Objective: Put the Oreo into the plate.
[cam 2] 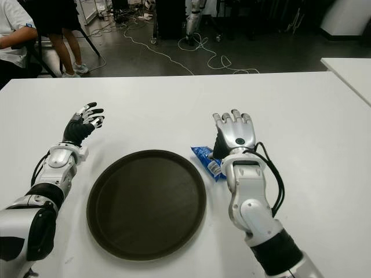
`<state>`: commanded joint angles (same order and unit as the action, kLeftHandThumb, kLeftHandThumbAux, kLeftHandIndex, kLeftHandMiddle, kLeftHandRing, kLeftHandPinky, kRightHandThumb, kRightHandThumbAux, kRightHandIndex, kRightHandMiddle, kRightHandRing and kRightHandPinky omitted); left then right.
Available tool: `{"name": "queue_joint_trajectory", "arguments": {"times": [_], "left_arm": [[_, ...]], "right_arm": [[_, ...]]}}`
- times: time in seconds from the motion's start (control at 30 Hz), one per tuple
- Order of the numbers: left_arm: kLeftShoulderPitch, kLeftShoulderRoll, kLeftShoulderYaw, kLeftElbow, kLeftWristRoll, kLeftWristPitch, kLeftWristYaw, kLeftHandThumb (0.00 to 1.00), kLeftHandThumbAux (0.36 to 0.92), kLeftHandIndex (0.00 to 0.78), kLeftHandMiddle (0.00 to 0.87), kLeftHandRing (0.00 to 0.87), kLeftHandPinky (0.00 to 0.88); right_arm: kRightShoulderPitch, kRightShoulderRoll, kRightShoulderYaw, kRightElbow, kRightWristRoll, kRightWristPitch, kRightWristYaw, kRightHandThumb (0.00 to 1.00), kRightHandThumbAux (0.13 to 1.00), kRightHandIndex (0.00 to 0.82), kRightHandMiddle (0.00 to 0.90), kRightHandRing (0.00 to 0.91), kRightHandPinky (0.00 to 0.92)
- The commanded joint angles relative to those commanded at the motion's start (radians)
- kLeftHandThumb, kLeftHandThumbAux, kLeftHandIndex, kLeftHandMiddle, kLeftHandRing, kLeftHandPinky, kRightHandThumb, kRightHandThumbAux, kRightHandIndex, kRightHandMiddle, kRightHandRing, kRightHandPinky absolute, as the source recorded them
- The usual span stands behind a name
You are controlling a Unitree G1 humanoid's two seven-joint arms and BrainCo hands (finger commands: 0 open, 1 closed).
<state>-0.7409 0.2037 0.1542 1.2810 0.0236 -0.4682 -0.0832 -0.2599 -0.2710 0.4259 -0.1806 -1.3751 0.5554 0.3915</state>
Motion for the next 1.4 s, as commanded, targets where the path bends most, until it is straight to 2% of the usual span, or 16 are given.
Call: {"name": "queue_joint_trajectory", "arguments": {"times": [0.5,0.87,1.4], "left_arm": [[0.002,0.002,0.0,0.0,0.001,-0.001,-0.003,0.151,0.724,0.135,0.217,0.211,0.218],[0.002,0.002,0.002,0.0,0.001,-0.002,0.002,0.143,0.714,0.134,0.22,0.216,0.232],[0.0,0.008,-0.01,0.002,0.013,-0.002,0.012,0.143,0.709,0.148,0.227,0.22,0.22]], "right_arm": [[0.011,0.01,0.003,-0.018,-0.034,-0.026,0.044,0.0,0.756,0.052,0.041,0.03,0.037],[0.013,0.051,0.008,-0.003,-0.023,-0.036,0.055,0.0,0.762,0.052,0.053,0.044,0.043],[0.007,0.077,0.01,0.03,-0.029,-0.038,0.048,0.0,0.77,0.053,0.055,0.047,0.049]]}}
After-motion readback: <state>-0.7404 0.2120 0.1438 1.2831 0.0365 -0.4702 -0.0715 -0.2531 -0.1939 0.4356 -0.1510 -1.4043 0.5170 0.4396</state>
